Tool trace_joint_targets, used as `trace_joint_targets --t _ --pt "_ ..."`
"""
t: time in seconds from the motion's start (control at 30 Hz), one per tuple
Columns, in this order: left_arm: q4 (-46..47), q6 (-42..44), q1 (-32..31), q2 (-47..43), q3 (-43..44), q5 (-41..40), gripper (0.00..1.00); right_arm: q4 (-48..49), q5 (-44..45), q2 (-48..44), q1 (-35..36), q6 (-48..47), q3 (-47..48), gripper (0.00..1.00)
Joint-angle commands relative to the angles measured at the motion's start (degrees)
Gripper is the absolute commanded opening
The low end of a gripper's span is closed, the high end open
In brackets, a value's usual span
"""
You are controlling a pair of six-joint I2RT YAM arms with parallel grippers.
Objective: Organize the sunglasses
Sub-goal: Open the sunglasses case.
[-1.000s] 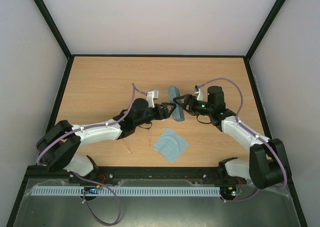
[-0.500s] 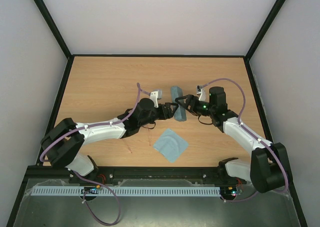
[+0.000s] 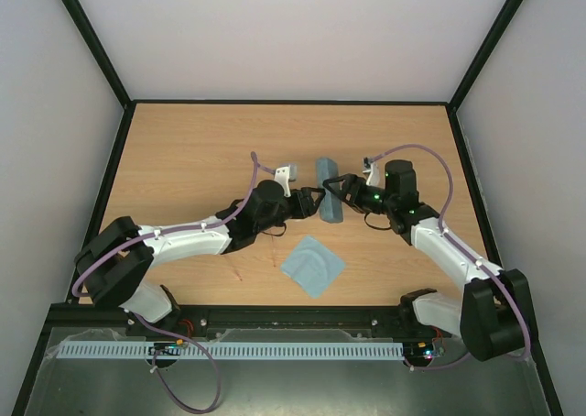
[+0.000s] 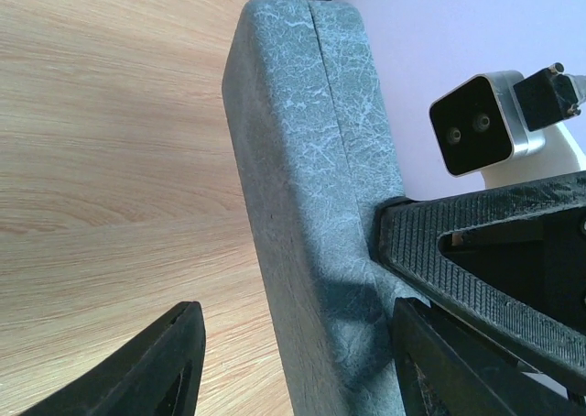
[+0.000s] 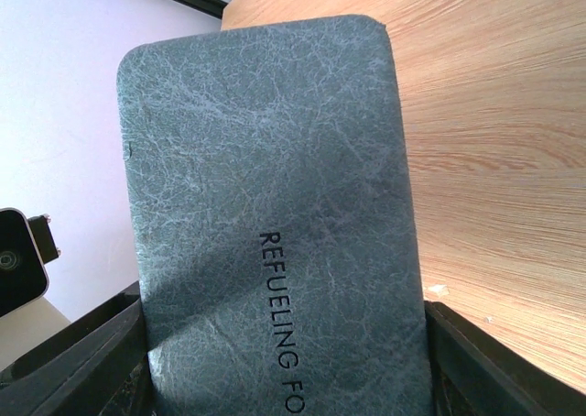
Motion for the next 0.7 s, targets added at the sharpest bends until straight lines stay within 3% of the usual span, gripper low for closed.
trace_joint_targets --t 0.0,0.67 --pt "-4.8 0.9 0.5 0.3 -0.2 -3.4 0.58 2.4 -4.1 -3.0 0.2 1.0 0.8 0.33" --pt "-2.5 0.4 5.0 3.6 -2.2 -0.5 0.56 3.5 -5.2 -3.3 0.2 2.3 1.3 0.28"
